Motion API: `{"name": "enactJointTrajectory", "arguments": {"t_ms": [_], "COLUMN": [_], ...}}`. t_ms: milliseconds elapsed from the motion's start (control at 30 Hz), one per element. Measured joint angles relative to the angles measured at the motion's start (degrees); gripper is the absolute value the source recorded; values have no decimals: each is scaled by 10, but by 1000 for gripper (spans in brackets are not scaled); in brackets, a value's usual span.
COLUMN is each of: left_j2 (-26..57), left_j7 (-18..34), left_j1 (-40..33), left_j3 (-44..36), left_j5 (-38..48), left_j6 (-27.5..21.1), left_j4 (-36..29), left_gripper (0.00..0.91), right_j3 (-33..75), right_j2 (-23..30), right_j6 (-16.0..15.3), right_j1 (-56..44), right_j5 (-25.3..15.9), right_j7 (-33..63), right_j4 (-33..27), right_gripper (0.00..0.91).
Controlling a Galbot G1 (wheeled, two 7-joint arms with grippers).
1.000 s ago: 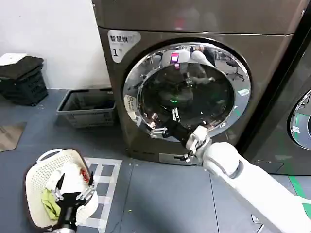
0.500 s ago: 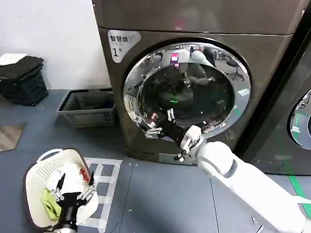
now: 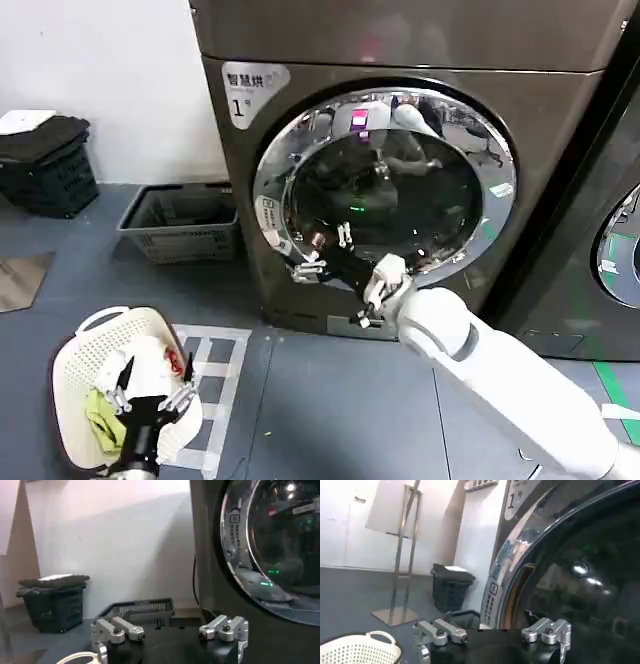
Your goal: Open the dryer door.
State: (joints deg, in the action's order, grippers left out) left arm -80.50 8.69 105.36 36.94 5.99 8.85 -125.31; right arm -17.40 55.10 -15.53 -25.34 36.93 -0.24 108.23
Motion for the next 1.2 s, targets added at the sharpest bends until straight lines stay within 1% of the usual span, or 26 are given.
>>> {"name": "enactJointTrajectory", "arguments": {"t_ms": [500,1200], "left_j2": [0,0], "left_j7": [0,0], "left_j1": [-1,-1], "left_j3": [1,1], "left_j5": [-1,-1], "left_j6": [1,2], "left_j4": [0,0], "left_gripper": [907,907], "right_j3": [-19,-33], "right_j2": [13,37], "right_j6": [0,3], "right_j1": [17,39], "right_j5": [5,6], "right_j7": [-7,-9], "right_j4": [-14,-55], "right_gripper": [907,907]}}
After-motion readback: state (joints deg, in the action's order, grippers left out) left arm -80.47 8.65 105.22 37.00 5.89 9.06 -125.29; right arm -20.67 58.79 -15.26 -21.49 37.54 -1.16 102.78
